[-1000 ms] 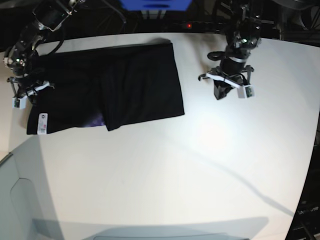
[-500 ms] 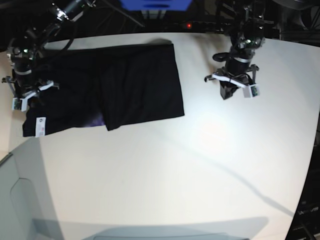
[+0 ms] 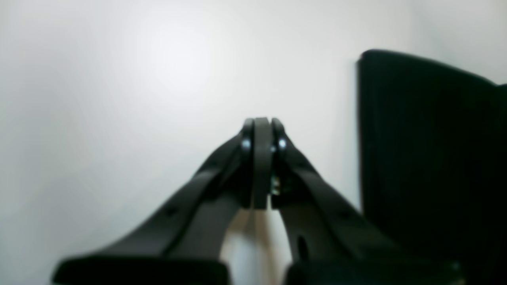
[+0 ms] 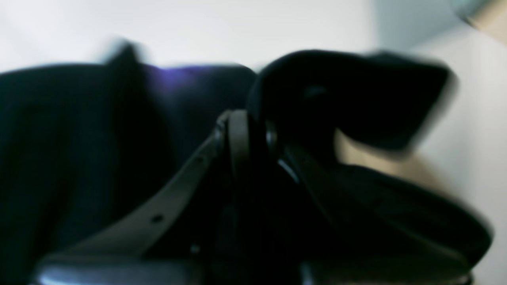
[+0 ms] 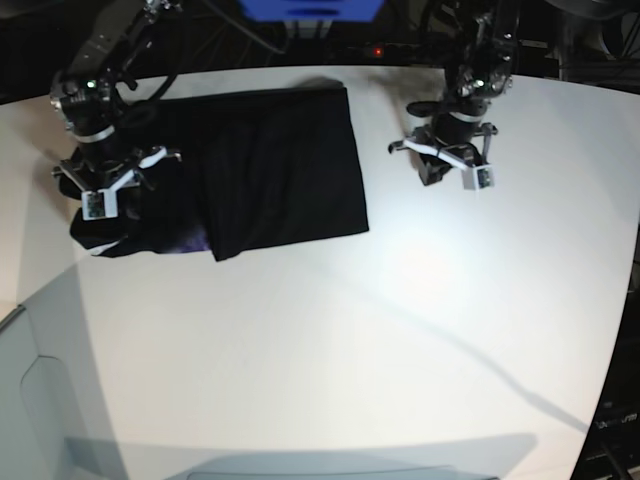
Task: Fold the T-shirt properly
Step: 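Lower the right gripper onto the shirt's corner and grasp it, then lift the folded layer with the right gripper and pull it open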
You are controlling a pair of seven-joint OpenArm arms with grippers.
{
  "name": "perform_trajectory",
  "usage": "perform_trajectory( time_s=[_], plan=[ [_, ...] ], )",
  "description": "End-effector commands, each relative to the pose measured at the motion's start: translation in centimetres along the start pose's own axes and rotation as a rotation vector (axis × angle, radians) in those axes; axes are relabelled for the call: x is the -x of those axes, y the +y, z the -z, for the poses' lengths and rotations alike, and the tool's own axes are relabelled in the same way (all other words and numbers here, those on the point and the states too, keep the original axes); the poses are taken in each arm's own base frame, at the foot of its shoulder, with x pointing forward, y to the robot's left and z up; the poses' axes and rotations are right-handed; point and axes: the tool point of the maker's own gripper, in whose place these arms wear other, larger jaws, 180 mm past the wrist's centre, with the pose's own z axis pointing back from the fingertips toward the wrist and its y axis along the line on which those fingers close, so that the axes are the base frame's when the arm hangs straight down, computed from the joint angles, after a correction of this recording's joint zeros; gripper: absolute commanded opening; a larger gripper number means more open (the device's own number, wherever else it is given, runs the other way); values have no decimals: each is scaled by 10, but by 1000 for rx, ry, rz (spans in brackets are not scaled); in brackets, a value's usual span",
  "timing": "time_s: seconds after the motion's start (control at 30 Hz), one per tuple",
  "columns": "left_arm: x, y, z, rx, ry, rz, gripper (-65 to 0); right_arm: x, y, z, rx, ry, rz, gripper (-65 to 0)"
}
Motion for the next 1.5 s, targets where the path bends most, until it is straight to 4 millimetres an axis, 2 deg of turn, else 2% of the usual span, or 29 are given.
perform_trajectory(
  time_s=[0.0,0.2,0.33,0.57,0.67,0.77,0.97,1.17,1.27,1.37,1.47],
  plan=[
    [-5,-5,1,18,-20,12,-650,-14,10,-2,-37,-58,-7,-650],
    [22,-29,21,77,58,40,-650,-20,89,0,-267,-98,-32,-650],
    [32,-31,30,79,88,49,-650,-26,134,-7,-394,-139,-41,-650],
    [40,-35,39,87,115,64,-650,-36,192,-16,-559,-166,-74,-650],
    [39,-33,39,85,115,69,-650,-33,220,-22,-631,-159,-149,-650],
    [40,-33,38,84,116,70,-650,-30,240,-19,-672,-148,-207,-650],
    [36,-33,36,86,104,68,-650,-25,252,4,-709,-116,-231,-650],
    [32,-24,35,73,102,93,-650,-19,274,-1,-773,-107,-249,-650],
    [30,-21,34,68,98,99,-650,-19,278,5,-783,-99,-253,-650],
    [25,-22,30,74,86,110,-650,-8,282,16,-796,-60,-253,-649],
    [16,-21,25,71,60,103,-650,-5,282,19,-798,-47,-257,-556]
  ],
)
